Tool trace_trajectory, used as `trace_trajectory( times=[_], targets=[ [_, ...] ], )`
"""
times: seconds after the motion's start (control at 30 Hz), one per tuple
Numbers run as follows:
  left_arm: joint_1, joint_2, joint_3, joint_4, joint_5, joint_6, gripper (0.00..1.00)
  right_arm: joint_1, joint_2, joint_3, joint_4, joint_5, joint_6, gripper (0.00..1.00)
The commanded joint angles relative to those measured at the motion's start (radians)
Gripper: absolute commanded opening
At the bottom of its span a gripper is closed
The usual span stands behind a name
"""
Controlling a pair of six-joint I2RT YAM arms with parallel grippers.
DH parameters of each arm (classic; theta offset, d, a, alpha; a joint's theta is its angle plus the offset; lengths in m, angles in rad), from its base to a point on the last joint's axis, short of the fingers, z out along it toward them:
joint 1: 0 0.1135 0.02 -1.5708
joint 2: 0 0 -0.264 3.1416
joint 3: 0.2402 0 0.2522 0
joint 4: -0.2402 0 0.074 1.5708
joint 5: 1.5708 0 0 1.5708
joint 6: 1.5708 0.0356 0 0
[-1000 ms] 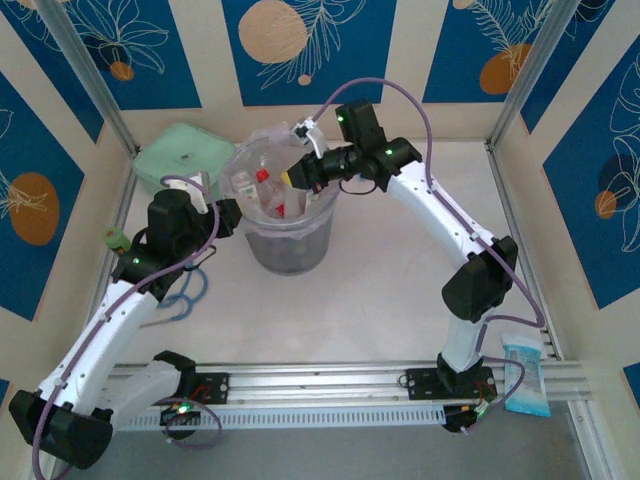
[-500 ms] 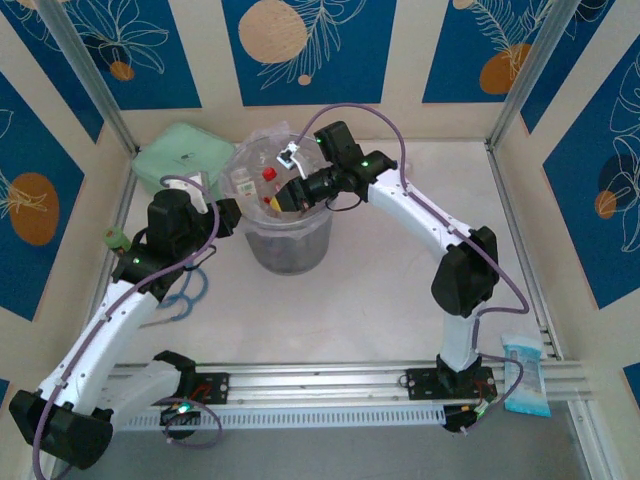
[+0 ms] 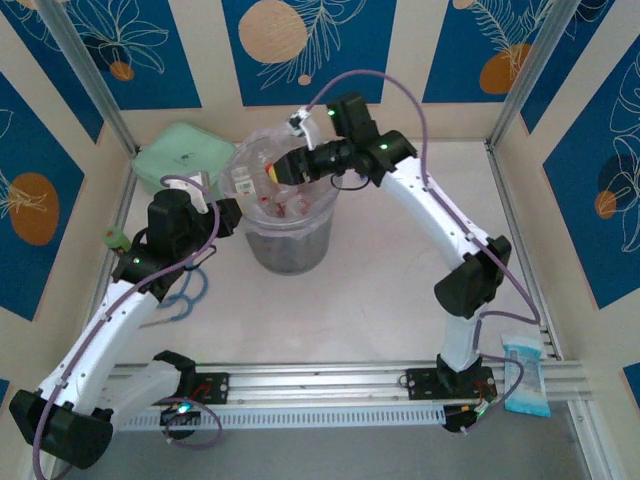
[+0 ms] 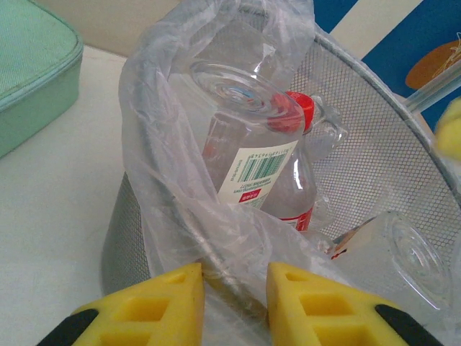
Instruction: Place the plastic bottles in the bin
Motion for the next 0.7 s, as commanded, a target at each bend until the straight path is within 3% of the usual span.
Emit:
trace_trajectory(
  times=[0.0,0.17,0.37,0.5,0.67],
  targets=[
    [-0.006,0.021,0.011,-0.038,0.062,0.031,0.27,-0.062,-0.085,-0.004,0.034,0.063,0.050,0.63],
    [-0.006,0.026,0.010,-0.037,0.063,0.038,0.28,-0.177,-0.157,-0.127,0.112,0.218,0.196,0.74],
    [-0.006,0.031,0.005,-0.037,0.066,0.044,0.28,-0.288,-0.154,-0.259,0.120,0.596,0.507,0.99],
    [-0.005,0.035,0.003,-0.035,0.073,0.043,0.29,-0.347,-0.064,-0.276,0.078,0.739,0.713,0.99],
    [-0.005,0.025,0.011,-0.050,0.063,0.050,0.29,-0.394,0.104,-0.178,-0.034,0.846,0.923,0.99]
  ],
)
